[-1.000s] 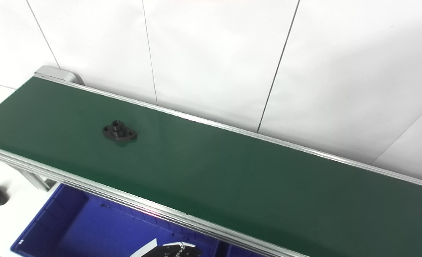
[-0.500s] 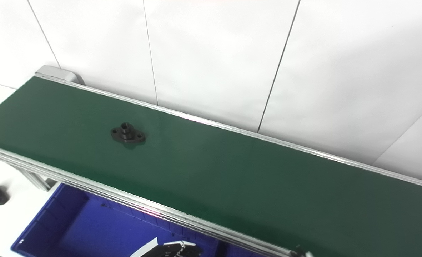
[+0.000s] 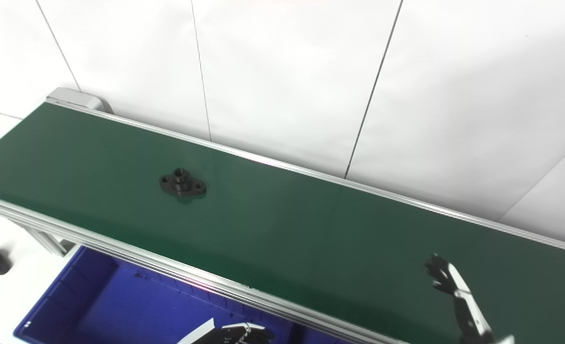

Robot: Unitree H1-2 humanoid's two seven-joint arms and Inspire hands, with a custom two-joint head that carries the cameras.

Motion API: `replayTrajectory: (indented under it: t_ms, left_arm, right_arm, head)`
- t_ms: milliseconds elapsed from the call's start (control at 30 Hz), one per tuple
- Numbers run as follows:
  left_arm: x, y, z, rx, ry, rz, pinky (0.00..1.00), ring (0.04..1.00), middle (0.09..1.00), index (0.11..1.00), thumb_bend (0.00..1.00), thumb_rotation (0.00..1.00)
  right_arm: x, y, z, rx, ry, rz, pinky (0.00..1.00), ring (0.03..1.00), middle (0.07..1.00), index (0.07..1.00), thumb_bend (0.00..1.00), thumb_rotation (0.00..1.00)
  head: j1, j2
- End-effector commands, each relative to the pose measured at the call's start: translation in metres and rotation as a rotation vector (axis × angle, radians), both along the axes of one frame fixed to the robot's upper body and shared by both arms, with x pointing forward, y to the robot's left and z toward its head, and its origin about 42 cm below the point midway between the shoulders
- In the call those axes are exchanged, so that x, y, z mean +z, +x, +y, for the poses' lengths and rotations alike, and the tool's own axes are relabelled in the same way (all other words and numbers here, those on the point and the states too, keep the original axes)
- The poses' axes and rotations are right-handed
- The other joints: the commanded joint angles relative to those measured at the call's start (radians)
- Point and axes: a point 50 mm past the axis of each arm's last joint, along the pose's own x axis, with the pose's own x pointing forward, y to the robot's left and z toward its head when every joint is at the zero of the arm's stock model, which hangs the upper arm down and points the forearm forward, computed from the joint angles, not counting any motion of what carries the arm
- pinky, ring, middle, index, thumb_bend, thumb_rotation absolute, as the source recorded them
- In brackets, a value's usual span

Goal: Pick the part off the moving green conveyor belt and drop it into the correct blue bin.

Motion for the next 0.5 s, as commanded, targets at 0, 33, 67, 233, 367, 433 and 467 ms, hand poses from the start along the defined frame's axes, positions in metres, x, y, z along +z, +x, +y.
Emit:
replayTrajectory:
  t_ms: [0,33,67,233,367,433,467]
  left_arm:
    - [0.009,0.006,0.006,0.005,-0.020,-0.058,0.70,0.774,0.809,0.798,0.86,0.16]
    - [0.010,0.006,0.007,0.003,-0.021,-0.058,0.70,0.772,0.809,0.799,0.86,0.15]
    - [0.010,0.006,0.008,0.003,-0.023,-0.057,0.70,0.772,0.809,0.799,0.86,0.14]
    - [0.014,0.008,0.019,0.007,-0.025,-0.058,0.71,0.783,0.814,0.806,0.87,0.13]
    - [0.016,0.010,0.027,0.008,-0.024,-0.058,0.70,0.782,0.819,0.817,0.87,0.11]
    - [0.017,0.012,0.032,0.009,-0.013,-0.061,0.71,0.784,0.823,0.828,0.88,0.14]
    - [0.018,0.012,0.034,0.009,-0.010,-0.062,0.71,0.785,0.823,0.829,0.88,0.14]
  right_arm:
    - [0.011,0.011,0.000,-0.002,-0.020,-0.037,0.76,0.771,0.804,0.861,0.81,0.44]
    - [0.011,0.016,0.000,-0.001,-0.034,-0.039,0.77,0.775,0.805,0.860,0.81,0.45]
    - [0.012,0.020,0.001,-0.001,-0.043,-0.039,0.77,0.774,0.803,0.855,0.81,0.46]
    - [0.016,0.042,0.005,0.034,-0.064,0.038,0.72,0.738,0.785,0.851,0.82,0.51]
    - [0.025,0.058,0.017,0.057,-0.068,0.096,0.69,0.724,0.783,0.850,0.82,0.49]
    - [0.030,0.067,0.026,0.050,-0.091,0.118,0.64,0.701,0.775,0.837,0.83,0.47]
    - [0.032,0.072,0.031,0.047,-0.101,0.126,0.63,0.699,0.774,0.836,0.83,0.47]
  head:
    - [-0.031,0.016]
    - [-0.031,0.016]
    - [-0.065,0.027]
    - [-0.187,0.064]
    - [-0.270,0.088]
    - [-0.296,0.099]
    - [-0.313,0.109]
